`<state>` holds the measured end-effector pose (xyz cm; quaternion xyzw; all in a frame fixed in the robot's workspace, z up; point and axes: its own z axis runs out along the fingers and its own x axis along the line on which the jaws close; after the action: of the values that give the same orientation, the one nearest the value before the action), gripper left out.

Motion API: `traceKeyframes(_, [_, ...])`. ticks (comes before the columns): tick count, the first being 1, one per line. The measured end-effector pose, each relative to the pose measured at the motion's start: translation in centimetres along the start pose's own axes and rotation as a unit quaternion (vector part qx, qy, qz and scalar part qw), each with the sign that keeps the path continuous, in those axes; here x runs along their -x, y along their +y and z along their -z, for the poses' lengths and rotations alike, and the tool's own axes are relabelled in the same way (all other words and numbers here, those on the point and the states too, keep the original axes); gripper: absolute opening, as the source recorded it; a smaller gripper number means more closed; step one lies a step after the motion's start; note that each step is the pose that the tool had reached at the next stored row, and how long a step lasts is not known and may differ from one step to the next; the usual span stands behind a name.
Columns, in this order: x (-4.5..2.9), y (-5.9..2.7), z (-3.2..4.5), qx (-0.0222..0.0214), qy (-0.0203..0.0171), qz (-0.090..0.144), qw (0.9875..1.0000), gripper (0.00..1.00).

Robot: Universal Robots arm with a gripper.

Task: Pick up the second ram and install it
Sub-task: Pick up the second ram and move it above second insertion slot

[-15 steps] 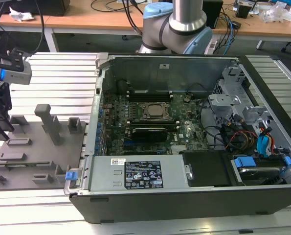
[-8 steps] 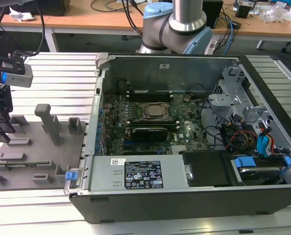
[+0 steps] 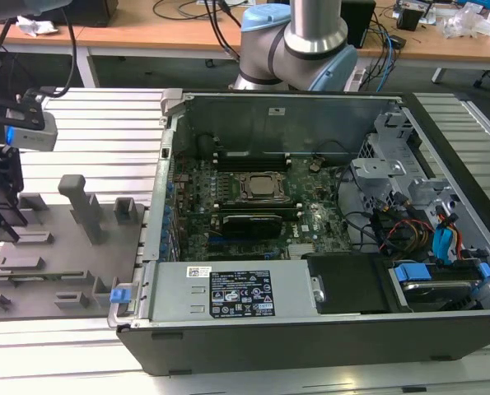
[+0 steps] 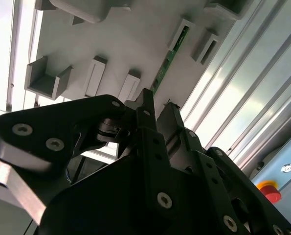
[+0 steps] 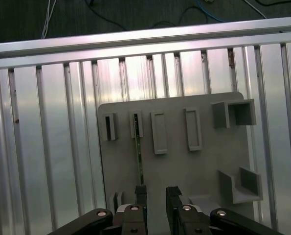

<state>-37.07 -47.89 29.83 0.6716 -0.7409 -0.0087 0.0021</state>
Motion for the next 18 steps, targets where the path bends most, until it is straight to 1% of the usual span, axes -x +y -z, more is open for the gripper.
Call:
traceKeyframes(5, [-0.03, -0.01, -0.26, 0.0000, 0.0001, 0.000, 1.0000, 0.30])
traceKeyframes(16, [-0.09, -0.02, -1.14, 0.0001, 0.0001, 0.002, 1.0000, 0.30])
traceKeyframes(18, [-0.19, -0.05, -1.89, 0.0000, 0.0001, 0.003, 1.0000, 0.30])
